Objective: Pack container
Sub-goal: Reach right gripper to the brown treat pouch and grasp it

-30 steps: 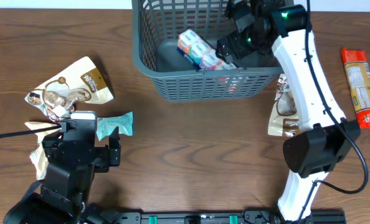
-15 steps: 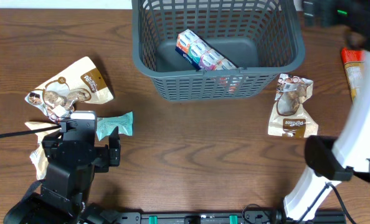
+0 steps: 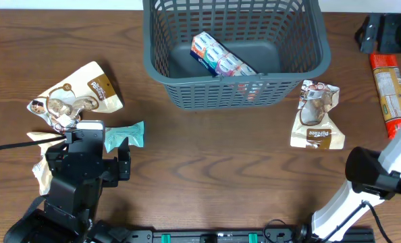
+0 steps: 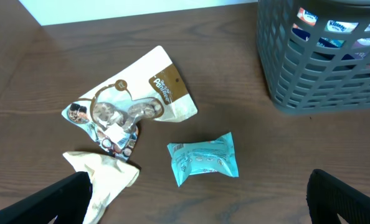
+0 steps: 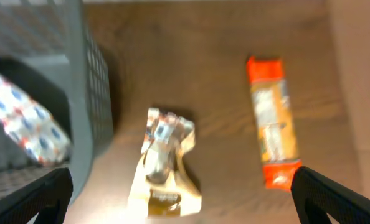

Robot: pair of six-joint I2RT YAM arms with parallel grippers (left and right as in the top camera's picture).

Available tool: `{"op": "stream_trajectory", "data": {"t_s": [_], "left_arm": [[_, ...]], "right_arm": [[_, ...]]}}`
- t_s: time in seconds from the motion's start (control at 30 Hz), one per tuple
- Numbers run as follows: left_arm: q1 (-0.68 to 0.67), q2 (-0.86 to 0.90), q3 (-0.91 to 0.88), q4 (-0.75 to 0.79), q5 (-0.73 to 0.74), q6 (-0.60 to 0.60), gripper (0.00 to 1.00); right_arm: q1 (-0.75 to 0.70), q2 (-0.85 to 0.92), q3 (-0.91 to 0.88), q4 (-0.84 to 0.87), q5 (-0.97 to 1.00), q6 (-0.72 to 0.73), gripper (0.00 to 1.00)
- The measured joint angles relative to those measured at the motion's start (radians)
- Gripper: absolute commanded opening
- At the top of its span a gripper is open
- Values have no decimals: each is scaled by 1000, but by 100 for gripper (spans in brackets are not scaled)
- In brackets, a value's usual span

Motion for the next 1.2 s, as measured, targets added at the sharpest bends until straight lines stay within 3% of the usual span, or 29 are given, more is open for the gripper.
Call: {"op": "stream_trajectory", "data": {"t_s": [0.73, 1.2], "left_arm": [[0, 0, 0, 0, 0, 0, 99], [0, 0, 0, 0, 0, 0, 99]], "right_arm": [[-156, 9, -595, 179, -164, -113, 99], [-94, 9, -1051, 461, -158, -132, 99]]}}
